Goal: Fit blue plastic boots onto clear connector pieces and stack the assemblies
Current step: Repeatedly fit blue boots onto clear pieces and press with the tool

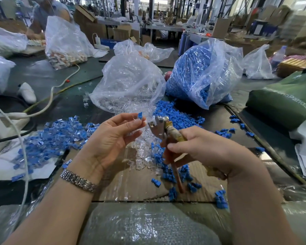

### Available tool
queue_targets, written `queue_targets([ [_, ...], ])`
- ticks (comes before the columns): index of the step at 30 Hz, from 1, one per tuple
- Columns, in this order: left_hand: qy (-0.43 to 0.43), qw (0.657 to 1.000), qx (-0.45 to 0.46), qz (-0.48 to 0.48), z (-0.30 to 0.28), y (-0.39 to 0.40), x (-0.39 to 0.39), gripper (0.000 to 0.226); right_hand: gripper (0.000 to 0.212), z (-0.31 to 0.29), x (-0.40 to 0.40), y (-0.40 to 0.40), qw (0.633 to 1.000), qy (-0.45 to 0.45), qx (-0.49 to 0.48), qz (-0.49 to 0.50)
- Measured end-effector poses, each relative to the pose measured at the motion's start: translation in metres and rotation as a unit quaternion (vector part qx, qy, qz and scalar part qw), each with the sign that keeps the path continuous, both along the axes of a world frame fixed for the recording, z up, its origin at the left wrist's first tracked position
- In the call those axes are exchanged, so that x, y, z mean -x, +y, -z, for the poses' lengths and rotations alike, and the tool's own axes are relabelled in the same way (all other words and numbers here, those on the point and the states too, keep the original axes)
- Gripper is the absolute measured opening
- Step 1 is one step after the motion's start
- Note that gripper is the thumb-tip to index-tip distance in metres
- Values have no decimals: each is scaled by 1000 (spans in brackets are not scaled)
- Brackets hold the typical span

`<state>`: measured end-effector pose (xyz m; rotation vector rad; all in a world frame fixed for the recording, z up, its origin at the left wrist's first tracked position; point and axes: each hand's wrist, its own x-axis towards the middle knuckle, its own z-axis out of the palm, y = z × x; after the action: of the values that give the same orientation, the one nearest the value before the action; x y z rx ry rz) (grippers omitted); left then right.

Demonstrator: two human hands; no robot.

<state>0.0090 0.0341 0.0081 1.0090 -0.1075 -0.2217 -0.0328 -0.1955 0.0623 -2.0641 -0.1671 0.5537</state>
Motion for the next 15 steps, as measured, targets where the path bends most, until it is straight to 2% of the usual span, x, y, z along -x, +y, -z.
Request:
queue_targets([
  [5, -23, 999, -33, 2, -1, -3, 2, 23, 25, -4, 3, 16, 998, -31, 31, -33],
  [15, -41, 995, -94, -11, -2, -6, 3, 19, 27, -1, 2, 21, 996, -50, 58, -37],
])
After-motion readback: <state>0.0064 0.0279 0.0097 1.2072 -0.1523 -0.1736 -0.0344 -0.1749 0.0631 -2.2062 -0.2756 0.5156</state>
